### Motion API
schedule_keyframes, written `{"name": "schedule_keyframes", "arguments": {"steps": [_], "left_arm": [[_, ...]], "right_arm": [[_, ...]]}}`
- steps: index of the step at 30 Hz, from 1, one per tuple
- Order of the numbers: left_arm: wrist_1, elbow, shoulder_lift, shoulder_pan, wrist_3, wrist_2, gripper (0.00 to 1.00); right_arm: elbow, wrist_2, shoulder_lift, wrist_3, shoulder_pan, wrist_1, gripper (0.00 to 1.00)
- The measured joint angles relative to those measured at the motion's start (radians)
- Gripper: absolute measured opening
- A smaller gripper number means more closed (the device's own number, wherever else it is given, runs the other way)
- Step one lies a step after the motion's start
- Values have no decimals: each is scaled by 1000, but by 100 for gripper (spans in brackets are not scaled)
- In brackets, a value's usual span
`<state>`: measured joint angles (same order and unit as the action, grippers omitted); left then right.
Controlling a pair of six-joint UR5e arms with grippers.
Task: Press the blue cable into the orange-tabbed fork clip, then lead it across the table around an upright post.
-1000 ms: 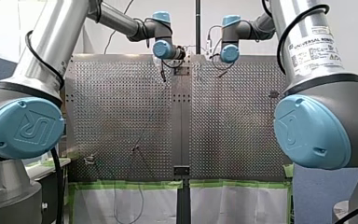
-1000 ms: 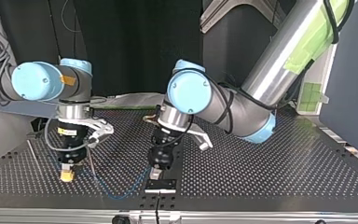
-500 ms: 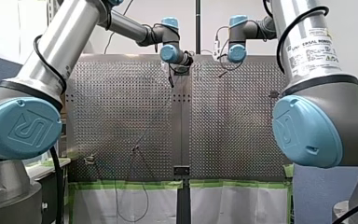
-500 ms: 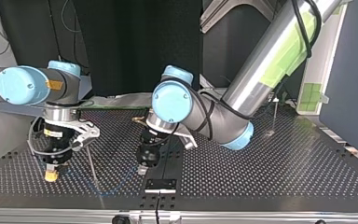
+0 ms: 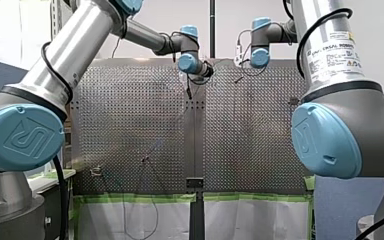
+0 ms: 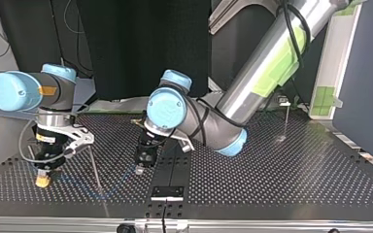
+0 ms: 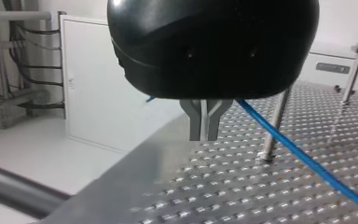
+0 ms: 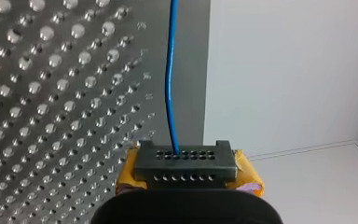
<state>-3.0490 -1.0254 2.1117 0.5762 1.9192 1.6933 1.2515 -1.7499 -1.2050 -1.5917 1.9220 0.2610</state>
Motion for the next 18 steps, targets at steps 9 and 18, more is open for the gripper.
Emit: {"name": "schedule_keyframes", "arguments": {"steps": [9, 18], "left_arm": [[-2, 32, 67, 24, 1, 6, 0], [1, 36, 134, 28, 0, 7, 0]], "right_arm": [[23, -3, 3, -1, -23, 2, 0], [56, -5, 22, -1, -39, 4, 0]]}}
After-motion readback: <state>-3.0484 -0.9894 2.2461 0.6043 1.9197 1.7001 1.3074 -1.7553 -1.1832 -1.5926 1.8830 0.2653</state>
